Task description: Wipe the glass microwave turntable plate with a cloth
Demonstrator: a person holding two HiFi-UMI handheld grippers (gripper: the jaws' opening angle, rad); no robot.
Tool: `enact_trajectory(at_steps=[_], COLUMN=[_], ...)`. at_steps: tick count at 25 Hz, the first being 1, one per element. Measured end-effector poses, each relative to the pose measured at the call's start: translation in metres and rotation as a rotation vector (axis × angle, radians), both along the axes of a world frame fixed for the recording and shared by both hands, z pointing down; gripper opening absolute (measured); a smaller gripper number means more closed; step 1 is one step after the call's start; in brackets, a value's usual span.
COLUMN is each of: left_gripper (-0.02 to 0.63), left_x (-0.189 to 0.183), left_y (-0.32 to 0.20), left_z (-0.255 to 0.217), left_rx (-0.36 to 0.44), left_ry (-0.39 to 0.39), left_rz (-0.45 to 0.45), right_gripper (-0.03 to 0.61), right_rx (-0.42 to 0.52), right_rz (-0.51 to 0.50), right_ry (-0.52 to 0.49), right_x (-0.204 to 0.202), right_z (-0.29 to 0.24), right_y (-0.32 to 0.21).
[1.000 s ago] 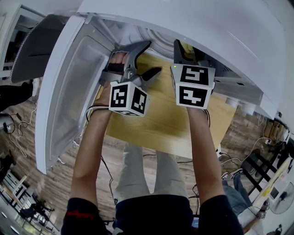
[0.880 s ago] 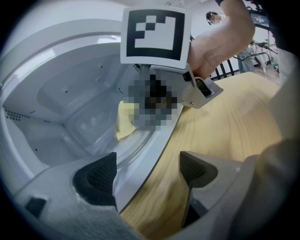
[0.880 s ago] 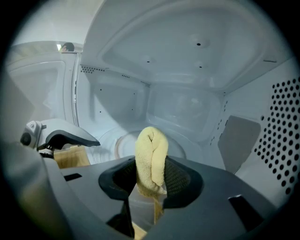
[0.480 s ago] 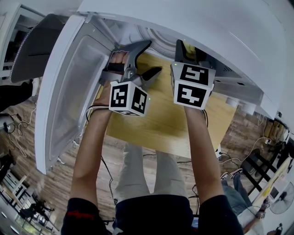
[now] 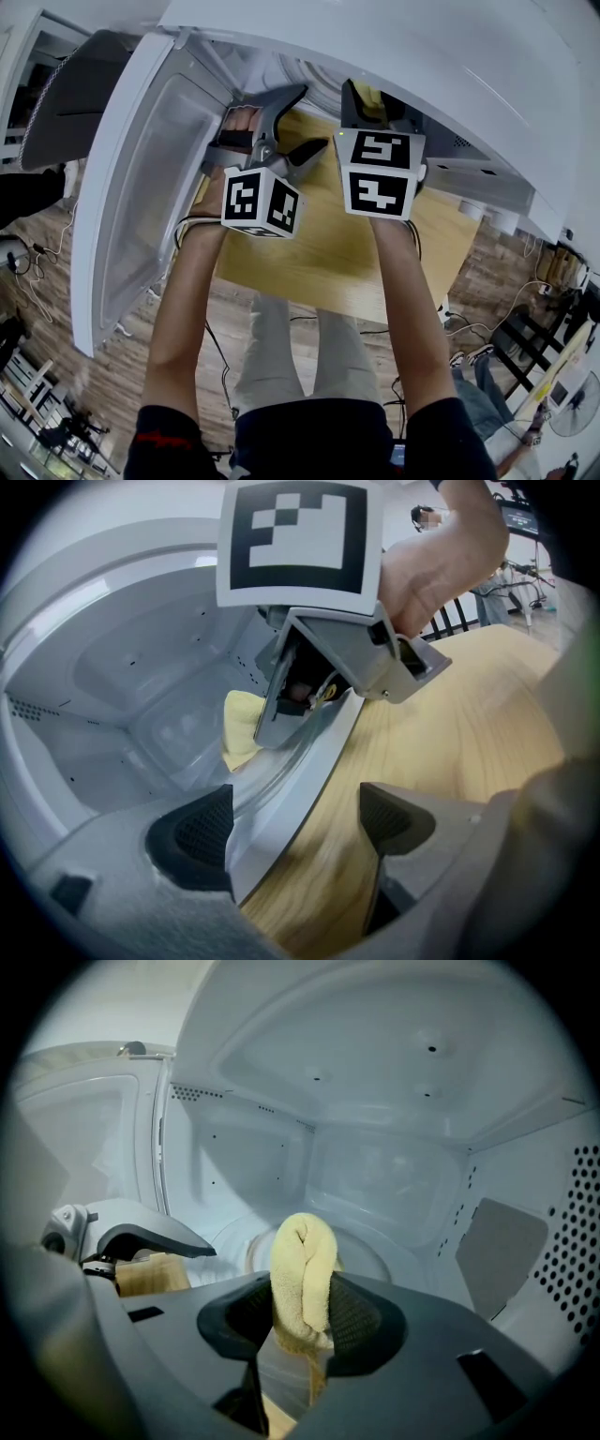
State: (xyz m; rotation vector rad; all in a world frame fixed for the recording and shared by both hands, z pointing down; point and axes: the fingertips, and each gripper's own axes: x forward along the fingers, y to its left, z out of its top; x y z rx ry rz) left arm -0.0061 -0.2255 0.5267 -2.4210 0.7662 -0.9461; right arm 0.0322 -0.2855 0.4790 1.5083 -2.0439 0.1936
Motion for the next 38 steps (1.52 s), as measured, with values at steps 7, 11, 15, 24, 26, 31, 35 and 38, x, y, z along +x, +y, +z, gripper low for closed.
enact_trajectory(at_steps=[7,11,15,24,26,31,35,38], left_gripper=[0.417,0.417,0.417,0.417,0.417,0.417,0.417,0.417], left_x=[-0.001,-0.001,-0.001,-0.001,-0.002,-0.002,-0.001,-0.001], left_y=[-0.001,-0.002,-0.002,-0.003,-0.003,-0.003,-0.003,-0.003], left_z=[0.0,-0.001,-0.001,-0.001,0.0,0.0,-0.001,-0.001], left_rx=[-0.001,0.001,0.001,0.002,0.002,0.001,0.002,0.002], left_ry=[0.002,0.001,-0.001,0.0,-0.002,0.0,0.003,0.003], left_rz=[-0.003,-0.005,-0.006,-0.012,-0.013,-0.014,-0.012,-0.012], right_gripper=[0.144,0.144,0.144,0.144,0.144,0.141,0.141,0.14], right_rx=[-0.003,-0.006,-0.005,-0.018,-0.021,-0.037,-0.052,-0.054], right_rz=[-0.023,-0.059,-0.104,-0.192,-0.205,-0.244,-0.28,-0.297], right_ry=[0.017,0.032,0.052,0.048,0.041,0.007,-0.025,-0.028], right_x=[-0.005,-0.01,-0.016,-0.03,-0.033,-0.042,-0.051,-0.054], right_z=[0.0,0.001,0.001,0.002,0.002,0.002,0.001,0.002], right_y=[0.0,0.003,0.005,0.012,0.013,0.018,0.022,0.023])
